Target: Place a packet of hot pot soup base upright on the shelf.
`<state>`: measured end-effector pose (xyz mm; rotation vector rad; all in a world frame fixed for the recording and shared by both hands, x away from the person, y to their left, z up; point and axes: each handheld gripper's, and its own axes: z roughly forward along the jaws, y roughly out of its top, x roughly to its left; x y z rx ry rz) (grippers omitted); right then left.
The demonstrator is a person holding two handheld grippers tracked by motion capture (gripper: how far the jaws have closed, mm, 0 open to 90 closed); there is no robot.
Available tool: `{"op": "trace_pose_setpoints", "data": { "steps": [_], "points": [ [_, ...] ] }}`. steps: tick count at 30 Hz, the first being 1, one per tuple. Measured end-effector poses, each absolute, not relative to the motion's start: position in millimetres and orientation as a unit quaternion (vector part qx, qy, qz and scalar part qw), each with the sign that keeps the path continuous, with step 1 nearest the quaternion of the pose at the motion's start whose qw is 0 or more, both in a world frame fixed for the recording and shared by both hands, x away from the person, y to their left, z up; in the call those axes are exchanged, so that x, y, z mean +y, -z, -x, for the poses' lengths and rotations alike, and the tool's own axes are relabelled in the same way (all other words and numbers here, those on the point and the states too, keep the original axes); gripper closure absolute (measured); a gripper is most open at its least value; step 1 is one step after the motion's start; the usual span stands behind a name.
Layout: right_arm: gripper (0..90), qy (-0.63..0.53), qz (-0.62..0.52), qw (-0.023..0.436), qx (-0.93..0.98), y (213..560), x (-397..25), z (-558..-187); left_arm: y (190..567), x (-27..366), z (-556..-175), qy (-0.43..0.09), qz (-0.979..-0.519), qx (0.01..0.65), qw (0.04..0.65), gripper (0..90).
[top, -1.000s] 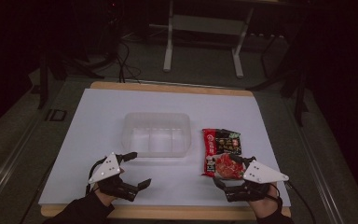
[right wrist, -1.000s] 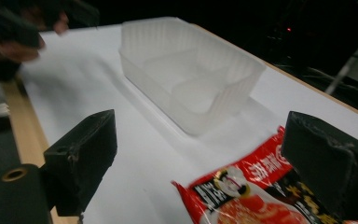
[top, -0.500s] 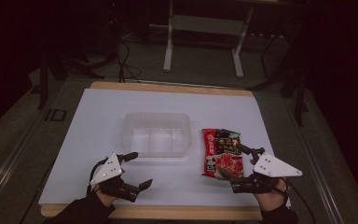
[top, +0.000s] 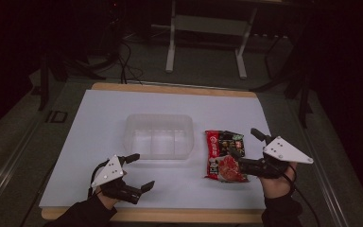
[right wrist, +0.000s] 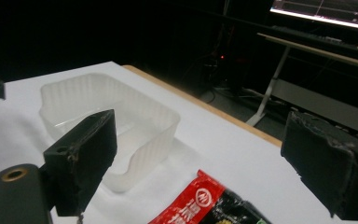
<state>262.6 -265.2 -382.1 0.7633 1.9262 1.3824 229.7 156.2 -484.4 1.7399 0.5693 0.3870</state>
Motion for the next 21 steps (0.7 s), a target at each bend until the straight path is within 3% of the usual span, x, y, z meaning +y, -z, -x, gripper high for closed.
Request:
{"op": "trace_pose_setpoints", "data": {
  "steps": [7,18,21],
  "points": [
    [9.8,-0.495,-0.336,0.341,0.725,381.1,-263.8,-280.5,484.8,155.9,-229.6,-0.165,-0.75,0.243,0.592,0.2],
    [9.5,-0.458,-0.398,0.326,0.725,393.3,-269.4,-306.0,484.2,156.7,-229.8,-0.165,-0.747,0.245,0.595,0.2],
    [14.8,-0.44,-0.436,0.304,0.724,403.7,-278.6,-321.3,484.5,156.4,-229.8,-0.162,-0.748,0.244,0.595,0.2]
  ]
}}
